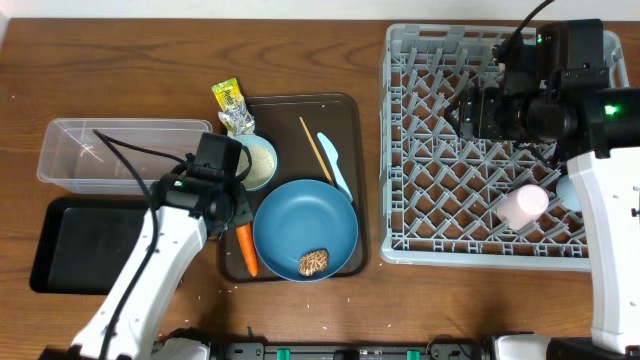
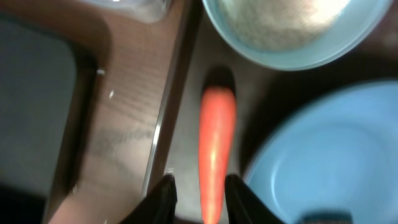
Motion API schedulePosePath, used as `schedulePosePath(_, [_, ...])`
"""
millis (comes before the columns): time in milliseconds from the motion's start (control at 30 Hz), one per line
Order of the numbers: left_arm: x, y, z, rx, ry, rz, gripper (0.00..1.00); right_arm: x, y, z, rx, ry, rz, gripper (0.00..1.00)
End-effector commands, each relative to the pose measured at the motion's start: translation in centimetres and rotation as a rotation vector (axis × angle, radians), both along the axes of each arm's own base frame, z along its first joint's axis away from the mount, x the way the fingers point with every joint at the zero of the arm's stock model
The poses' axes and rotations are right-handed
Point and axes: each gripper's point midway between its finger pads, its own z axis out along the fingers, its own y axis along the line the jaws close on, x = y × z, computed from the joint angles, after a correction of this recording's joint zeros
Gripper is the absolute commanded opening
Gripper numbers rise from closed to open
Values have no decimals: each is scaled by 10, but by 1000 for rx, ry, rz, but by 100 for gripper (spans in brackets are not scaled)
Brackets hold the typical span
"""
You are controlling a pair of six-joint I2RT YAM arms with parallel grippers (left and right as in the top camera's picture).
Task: Sort waste into correct bins and load items into the dishwasher rack
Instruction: 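Grasp the orange carrot with the left gripper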
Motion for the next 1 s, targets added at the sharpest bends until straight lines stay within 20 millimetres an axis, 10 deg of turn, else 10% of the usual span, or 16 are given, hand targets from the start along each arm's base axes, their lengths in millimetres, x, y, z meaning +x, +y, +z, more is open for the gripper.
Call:
schedulePosePath(0, [3, 7, -25, 31, 30, 40, 28, 0, 3, -3, 0, 11, -2, 78])
schedulePosePath(400, [11, 4, -68, 36, 124, 84, 50, -10, 1, -8, -16, 49, 17, 77])
schedulePosePath(967, [-2, 2, -85, 22, 147, 65, 51, -8, 2, -7, -15, 44, 17, 77])
